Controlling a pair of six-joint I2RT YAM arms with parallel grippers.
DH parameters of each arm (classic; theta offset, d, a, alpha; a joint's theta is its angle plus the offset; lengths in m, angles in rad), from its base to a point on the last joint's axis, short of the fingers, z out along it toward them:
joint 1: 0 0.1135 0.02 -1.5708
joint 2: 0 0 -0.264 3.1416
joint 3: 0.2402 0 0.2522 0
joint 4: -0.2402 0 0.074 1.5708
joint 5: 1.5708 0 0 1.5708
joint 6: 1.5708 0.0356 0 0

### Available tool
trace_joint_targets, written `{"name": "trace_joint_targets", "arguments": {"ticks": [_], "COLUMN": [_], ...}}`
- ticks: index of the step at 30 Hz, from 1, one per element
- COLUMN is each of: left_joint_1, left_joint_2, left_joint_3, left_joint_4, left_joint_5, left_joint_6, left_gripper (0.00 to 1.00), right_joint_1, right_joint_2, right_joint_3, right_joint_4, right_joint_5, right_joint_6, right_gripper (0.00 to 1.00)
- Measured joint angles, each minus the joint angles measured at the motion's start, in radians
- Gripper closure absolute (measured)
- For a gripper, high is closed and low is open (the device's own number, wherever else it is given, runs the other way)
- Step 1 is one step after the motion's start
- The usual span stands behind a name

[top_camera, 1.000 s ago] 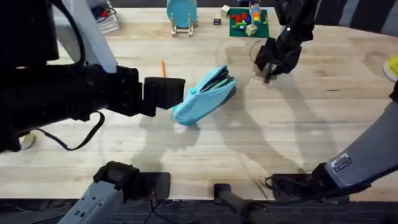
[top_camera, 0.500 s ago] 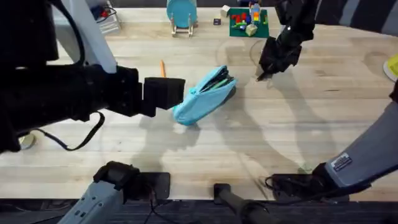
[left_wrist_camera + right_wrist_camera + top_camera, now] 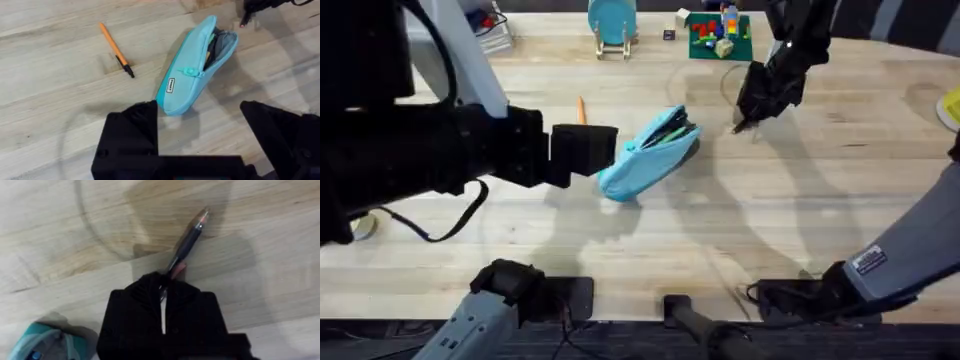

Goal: Unzip the bag, pick up the pens from the table one at a time and place them inside, then zip the bag closed.

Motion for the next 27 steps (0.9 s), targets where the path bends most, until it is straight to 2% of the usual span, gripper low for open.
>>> {"name": "trace_joint_targets", "arguments": {"ticks": [7,14,23,27], "left_joint_1": [0.0,0.0,0.0,0.0], "left_joint_2": [0.0,0.0,0.0,0.0], "left_joint_3": [0.0,0.0,0.0,0.0], "left_joint_4": [0.0,0.0,0.0,0.0], "left_joint_5": [0.0,0.0,0.0,0.0], "left_joint_6": [0.0,0.0,0.0,0.0], "left_gripper": [0.005,0.005,0.006,0.005], "right_joint_1": [-0.004,-0.005,-0.006,-0.006], "right_joint_2": [-0.037,-0.176,-0.252,-0.269], "right_joint_3": [0.001,0.052,0.101,0.101], "right_joint_4": [-0.071,-0.069,0.065,0.138], "right_joint_5": [0.04,0.112,0.126,0.077], "right_joint_6": [-0.137,-0.273,-0.574,-0.757], "right_gripper": [0.968,0.968,0.968,0.968]}}
